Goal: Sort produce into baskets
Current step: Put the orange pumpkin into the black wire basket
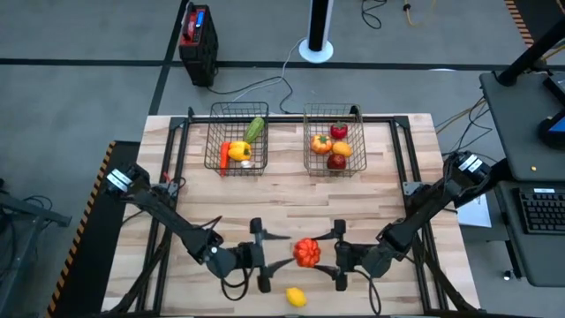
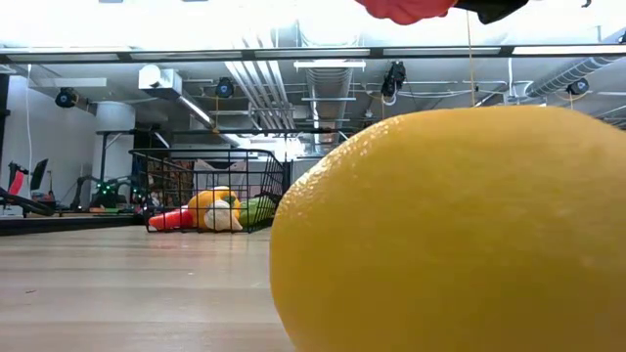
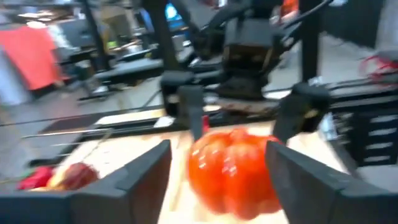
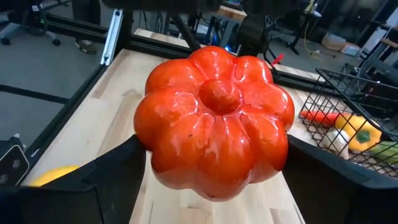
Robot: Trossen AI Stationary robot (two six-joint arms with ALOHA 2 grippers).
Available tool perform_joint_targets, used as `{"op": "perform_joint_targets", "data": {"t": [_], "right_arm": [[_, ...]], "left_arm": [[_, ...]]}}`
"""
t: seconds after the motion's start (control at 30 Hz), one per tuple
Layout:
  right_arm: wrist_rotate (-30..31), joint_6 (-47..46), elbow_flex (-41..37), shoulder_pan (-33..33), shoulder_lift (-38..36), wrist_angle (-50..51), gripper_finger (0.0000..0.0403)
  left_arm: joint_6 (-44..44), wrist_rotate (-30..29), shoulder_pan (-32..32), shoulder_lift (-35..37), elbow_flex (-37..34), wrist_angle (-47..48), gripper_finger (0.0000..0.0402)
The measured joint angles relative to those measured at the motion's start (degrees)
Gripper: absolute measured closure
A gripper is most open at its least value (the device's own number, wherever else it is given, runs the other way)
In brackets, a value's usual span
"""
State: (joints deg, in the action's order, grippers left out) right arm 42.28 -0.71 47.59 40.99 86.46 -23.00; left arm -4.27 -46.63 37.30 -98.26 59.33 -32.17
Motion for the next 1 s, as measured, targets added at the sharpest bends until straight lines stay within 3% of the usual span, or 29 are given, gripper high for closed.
{"op": "perform_joint_targets", "data": {"t": [0.13, 0.3, 0.47, 0.7, 1.0], "right_arm": [[0.3, -0.2, 0.0, 0.0, 0.0, 0.3, 0.0074], [0.4, -0.6, 0.0, 0.0, 0.0, 0.4, 0.0074], [0.6, -1.8, 0.0, 0.0, 0.0, 2.2, 0.0074], [1.3, -2.7, 0.0, 0.0, 0.0, 3.1, 0.0074], [1.4, -2.3, 0.0, 0.0, 0.0, 3.1, 0.0074]], "left_arm": [[-2.7, -4.1, 0.0, -0.1, 0.0, 0.1, 0.0114], [-4.0, -4.1, 0.0, -0.2, 0.0, 0.7, 0.0086], [1.2, -3.4, -0.1, -0.3, 0.0, 1.8, 0.0066], [6.5, -0.8, -0.7, -0.3, 0.0, 6.6, 0.0008], [7.0, 0.9, -0.9, -2.0, 0.0, 5.2, 0.0027]]}}
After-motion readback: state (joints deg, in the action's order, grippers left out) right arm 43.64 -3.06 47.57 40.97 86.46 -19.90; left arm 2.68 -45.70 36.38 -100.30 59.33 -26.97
